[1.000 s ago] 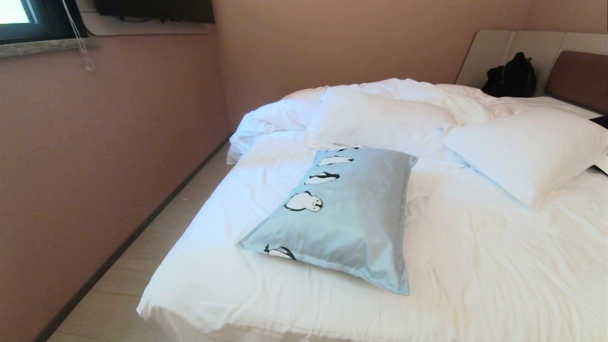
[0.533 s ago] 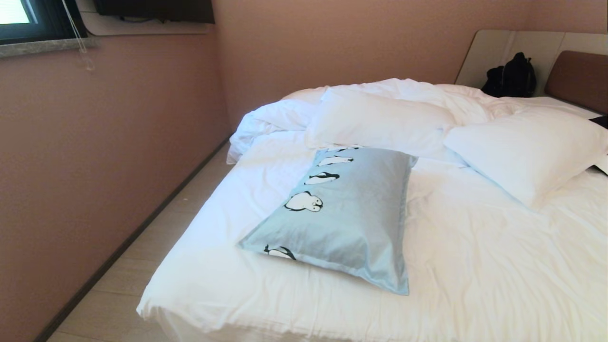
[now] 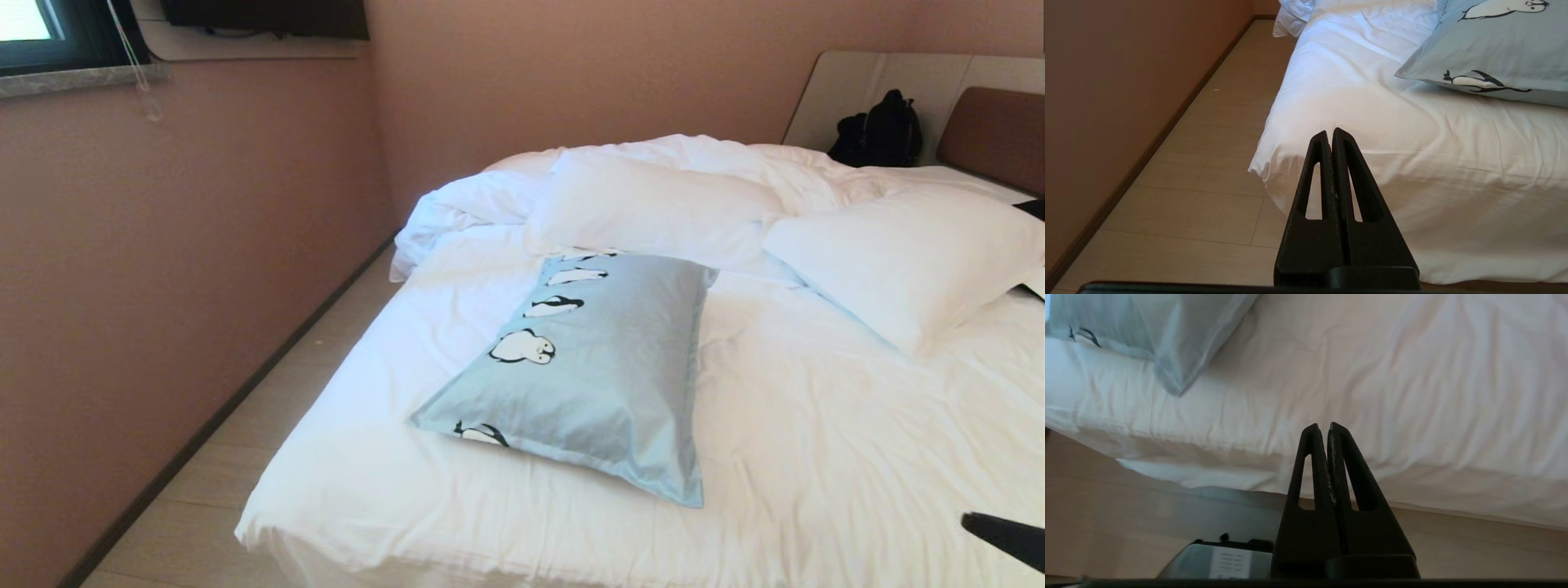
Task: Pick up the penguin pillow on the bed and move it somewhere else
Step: Pick up the pillow
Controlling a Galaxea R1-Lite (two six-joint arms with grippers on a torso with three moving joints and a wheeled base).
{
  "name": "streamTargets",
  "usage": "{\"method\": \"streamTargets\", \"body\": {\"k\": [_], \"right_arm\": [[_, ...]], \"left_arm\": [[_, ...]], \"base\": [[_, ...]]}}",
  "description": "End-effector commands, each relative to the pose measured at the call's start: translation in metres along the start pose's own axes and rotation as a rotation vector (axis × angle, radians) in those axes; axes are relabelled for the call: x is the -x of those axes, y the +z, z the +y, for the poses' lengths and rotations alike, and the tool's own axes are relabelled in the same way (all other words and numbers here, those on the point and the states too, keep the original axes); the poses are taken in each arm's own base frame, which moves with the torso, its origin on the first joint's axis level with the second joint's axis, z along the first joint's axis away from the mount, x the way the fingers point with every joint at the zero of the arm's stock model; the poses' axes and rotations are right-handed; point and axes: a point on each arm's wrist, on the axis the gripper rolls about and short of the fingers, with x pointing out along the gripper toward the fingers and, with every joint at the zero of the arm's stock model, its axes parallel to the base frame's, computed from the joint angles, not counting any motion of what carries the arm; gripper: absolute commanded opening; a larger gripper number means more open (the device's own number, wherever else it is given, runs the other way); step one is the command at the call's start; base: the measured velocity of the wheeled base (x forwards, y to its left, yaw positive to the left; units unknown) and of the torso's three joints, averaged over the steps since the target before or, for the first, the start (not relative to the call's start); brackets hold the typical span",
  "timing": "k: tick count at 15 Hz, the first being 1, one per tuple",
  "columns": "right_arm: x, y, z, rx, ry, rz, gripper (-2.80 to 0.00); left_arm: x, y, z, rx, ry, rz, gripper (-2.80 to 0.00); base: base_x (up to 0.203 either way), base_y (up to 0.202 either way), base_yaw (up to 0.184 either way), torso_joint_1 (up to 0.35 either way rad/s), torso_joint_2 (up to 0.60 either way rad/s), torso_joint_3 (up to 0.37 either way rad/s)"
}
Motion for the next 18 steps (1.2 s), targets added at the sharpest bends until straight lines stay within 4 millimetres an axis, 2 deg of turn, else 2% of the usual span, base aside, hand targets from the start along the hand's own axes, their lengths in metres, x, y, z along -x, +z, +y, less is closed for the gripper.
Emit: {"method": "streamTargets", "body": {"k": [1, 5, 8, 10, 13, 14, 18], "right_arm": [[-0.067, 0.052, 0.002, -0.064, 0.091, -0.097, -2.80], [-0.138, 0.087, 0.012, -0.097, 0.151, -0.081, -2.80], [-0.182, 0.105, 0.031, -0.095, 0.174, -0.085, -2.80], [-0.203, 0.110, 0.045, -0.084, 0.165, -0.095, -2.80], [-0.217, 0.115, 0.060, -0.067, 0.195, -0.104, -2.80], [-0.221, 0.114, 0.066, -0.060, 0.208, -0.099, 0.00], [-0.239, 0.099, 0.085, -0.034, 0.253, -0.060, 0.00]], "left_arm": [[0.000, 0.000, 0.000, 0.000, 0.000, 0.000, -2.80], [0.000, 0.000, 0.000, 0.000, 0.000, 0.000, -2.80], [0.000, 0.000, 0.000, 0.000, 0.000, 0.000, -2.80], [0.000, 0.000, 0.000, 0.000, 0.000, 0.000, -2.80], [0.000, 0.000, 0.000, 0.000, 0.000, 0.000, -2.80], [0.000, 0.000, 0.000, 0.000, 0.000, 0.000, -2.80], [0.000, 0.000, 0.000, 0.000, 0.000, 0.000, -2.80]], "base": [[0.000, 0.000, 0.000, 0.000, 0.00, 0.000], [0.000, 0.000, 0.000, 0.000, 0.00, 0.000], [0.000, 0.000, 0.000, 0.000, 0.00, 0.000], [0.000, 0.000, 0.000, 0.000, 0.00, 0.000], [0.000, 0.000, 0.000, 0.000, 0.00, 0.000], [0.000, 0.000, 0.000, 0.000, 0.00, 0.000], [0.000, 0.000, 0.000, 0.000, 0.00, 0.000]]}}
